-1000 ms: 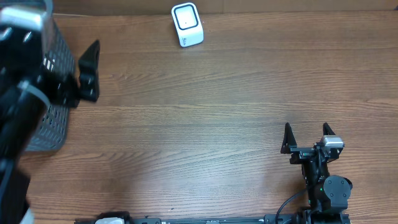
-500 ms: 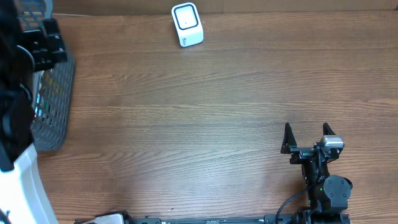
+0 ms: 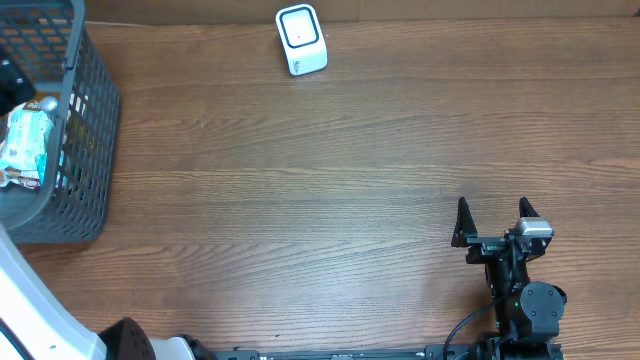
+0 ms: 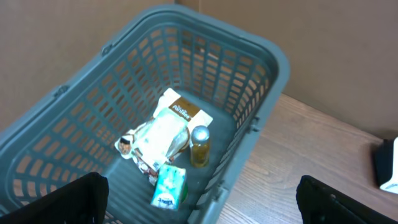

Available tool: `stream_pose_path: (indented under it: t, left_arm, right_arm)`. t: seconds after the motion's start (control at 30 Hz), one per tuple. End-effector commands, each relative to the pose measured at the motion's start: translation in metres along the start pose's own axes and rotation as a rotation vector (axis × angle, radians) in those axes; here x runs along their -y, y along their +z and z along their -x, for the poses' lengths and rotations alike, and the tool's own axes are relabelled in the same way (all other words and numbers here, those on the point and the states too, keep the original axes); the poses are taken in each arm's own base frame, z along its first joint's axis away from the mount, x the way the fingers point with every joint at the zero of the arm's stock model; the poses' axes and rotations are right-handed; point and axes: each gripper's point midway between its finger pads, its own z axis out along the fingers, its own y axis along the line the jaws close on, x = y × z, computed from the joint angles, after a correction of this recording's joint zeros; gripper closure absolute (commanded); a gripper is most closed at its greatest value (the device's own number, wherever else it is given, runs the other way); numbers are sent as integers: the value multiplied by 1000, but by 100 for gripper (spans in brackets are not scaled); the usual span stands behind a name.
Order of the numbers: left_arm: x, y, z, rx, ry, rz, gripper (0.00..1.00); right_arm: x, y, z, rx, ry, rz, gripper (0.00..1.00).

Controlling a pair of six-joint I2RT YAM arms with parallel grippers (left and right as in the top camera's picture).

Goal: Scan the item barcode
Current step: 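Raise the left gripper and move it over the grey basket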

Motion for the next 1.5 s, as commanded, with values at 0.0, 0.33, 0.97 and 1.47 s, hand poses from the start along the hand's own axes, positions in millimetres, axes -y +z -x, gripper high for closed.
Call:
stream_pose_path:
  t: [0.0, 0.33, 0.97, 1.47]
  left_arm:
    - [-3, 12, 0, -24, -68, -59, 0]
    - [-28, 58, -22, -155, -106, 1, 1]
    - [-76, 72, -29, -179, -154, 135, 0]
    - [-90, 78, -43, -222, -148, 215, 0]
  right_arm:
    - [3, 0, -2, 4, 4, -13, 0]
    - [3, 0, -2, 4, 4, -13, 0]
    - [3, 0, -2, 4, 4, -13, 0]
    - [3, 0, -2, 4, 4, -13, 0]
